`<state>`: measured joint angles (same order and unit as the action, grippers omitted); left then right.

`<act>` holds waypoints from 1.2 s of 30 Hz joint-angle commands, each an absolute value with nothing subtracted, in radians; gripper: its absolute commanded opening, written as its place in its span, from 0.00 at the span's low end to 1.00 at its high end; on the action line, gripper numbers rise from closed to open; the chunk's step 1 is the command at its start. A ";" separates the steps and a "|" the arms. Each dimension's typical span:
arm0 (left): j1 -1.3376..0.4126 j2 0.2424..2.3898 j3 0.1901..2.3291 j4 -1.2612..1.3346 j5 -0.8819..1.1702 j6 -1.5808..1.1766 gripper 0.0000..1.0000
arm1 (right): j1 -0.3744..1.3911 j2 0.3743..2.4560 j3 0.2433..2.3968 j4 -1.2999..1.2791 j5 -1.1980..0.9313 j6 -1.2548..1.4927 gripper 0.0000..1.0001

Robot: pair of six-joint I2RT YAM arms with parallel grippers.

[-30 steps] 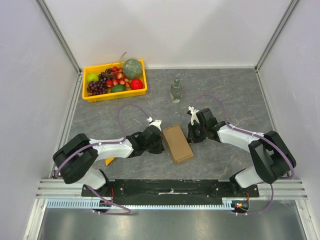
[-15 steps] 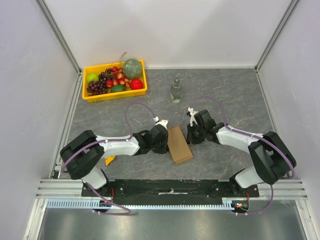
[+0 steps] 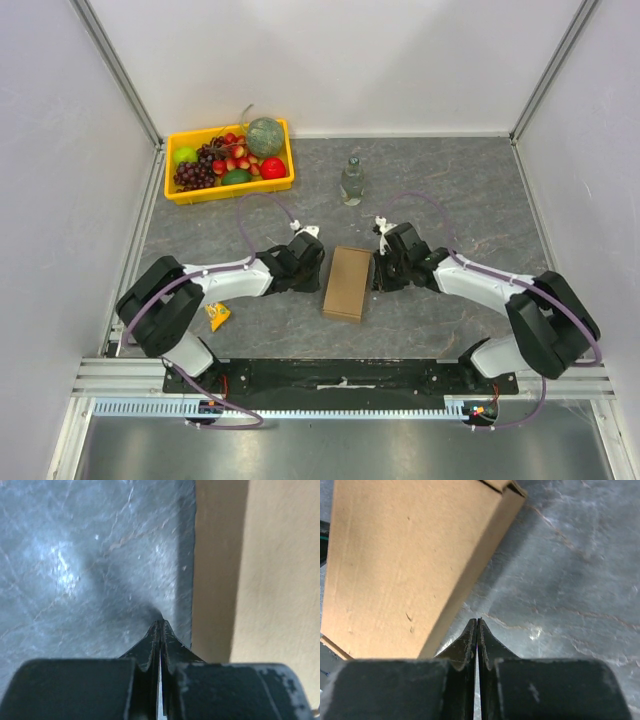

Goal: Fold the paper box

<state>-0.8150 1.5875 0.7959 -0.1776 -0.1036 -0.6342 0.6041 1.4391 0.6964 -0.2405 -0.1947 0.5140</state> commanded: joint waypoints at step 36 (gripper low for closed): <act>-1.063 1.491 0.666 -0.095 -0.087 -0.834 0.02 | 0.819 1.233 0.448 -0.061 -0.135 0.882 0.00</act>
<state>-1.0302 1.4548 0.6266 -0.1028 -0.0795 -0.7860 0.7994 1.2194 0.4225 -0.1230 -0.1349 0.8436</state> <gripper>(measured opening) 0.025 0.007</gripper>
